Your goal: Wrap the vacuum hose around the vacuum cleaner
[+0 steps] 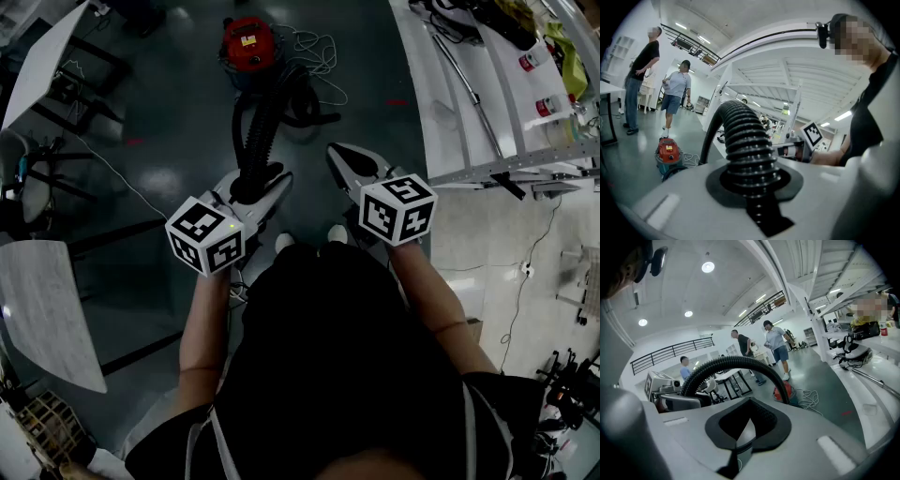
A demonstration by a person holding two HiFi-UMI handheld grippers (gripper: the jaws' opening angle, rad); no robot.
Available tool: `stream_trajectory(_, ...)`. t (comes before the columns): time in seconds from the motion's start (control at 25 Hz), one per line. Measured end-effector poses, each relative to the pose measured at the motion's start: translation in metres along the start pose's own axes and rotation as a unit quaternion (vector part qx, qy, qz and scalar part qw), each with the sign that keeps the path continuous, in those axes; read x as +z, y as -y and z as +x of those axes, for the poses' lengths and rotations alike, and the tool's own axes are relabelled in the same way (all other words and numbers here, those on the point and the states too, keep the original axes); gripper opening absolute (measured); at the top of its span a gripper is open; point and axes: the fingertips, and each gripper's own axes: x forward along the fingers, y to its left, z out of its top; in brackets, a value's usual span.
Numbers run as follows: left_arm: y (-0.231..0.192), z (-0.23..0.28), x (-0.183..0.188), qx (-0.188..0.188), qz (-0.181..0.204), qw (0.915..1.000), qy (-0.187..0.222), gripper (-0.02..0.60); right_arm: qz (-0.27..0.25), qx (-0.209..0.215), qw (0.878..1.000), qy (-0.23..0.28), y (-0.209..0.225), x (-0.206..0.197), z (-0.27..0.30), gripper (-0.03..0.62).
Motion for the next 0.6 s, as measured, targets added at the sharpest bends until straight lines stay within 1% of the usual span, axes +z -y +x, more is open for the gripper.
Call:
stream_trajectory(0.16, 0.000, -0.002, 0.001, 0.000, -0.002, 1.0000, 0.004, 0.089, -0.003, -0.003, 1.000, 0.001, -0.002, -0.001, -0.003, -0.009)
stream_trajectory(0.4, 0.003, -0.004, -0.005, -0.003, 0.001, 1.0000, -0.003, 0.089, -0.004, -0.008, 1.000, 0.000, -0.002, -0.007, -0.005, -0.009)
stream_trajectory(0.52, 0.001, -0.005, -0.008, -0.004, -0.001, 1.0000, -0.006, 0.091, 0.010, -0.003, 1.000, 0.015, -0.003, -0.005, -0.005, -0.008)
stream_trajectory(0.6, 0.001, -0.007, -0.009, -0.003, -0.002, 1.0000, -0.006, 0.091, 0.019, -0.005, 1.000, 0.016, -0.002, -0.006, -0.004, -0.008)
